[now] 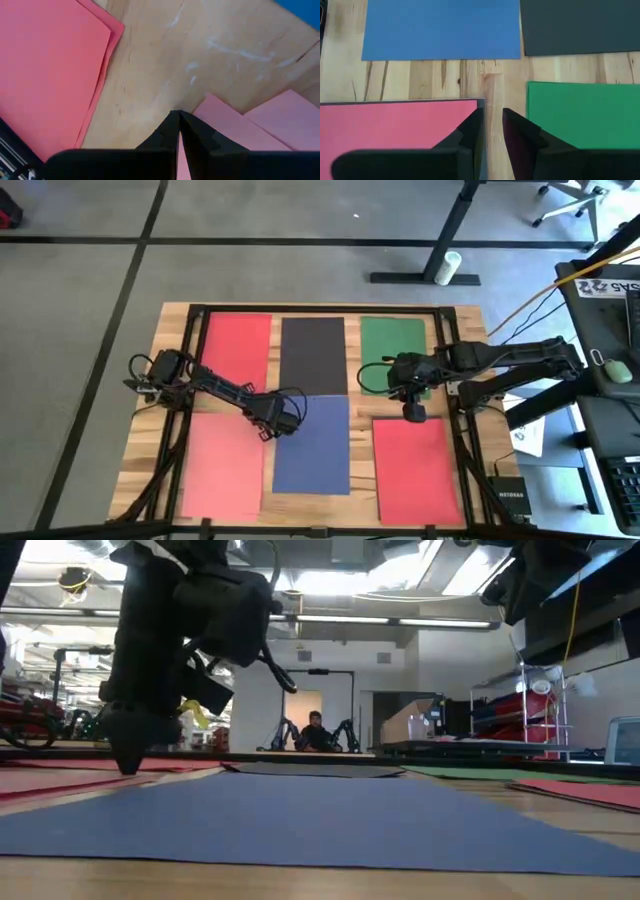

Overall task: Organize paper
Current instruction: Adjust the stacked pink papers

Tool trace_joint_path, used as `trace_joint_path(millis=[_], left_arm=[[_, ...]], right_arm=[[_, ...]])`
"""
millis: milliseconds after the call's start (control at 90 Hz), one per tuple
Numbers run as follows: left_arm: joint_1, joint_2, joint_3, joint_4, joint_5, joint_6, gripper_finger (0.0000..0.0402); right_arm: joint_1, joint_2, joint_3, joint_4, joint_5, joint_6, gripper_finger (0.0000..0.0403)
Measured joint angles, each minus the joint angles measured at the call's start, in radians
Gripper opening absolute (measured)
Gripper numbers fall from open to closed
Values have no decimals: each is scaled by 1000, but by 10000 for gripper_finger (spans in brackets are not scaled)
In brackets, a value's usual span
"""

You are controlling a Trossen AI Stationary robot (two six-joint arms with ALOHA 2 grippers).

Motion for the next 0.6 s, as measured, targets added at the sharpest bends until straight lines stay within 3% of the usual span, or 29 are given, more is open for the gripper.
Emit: trace_joint_path(millis=[600], left_arm=[[-8, 0, 37, 20, 6, 1, 0]], right_arm=[[0, 0, 0, 0, 0, 0, 60]])
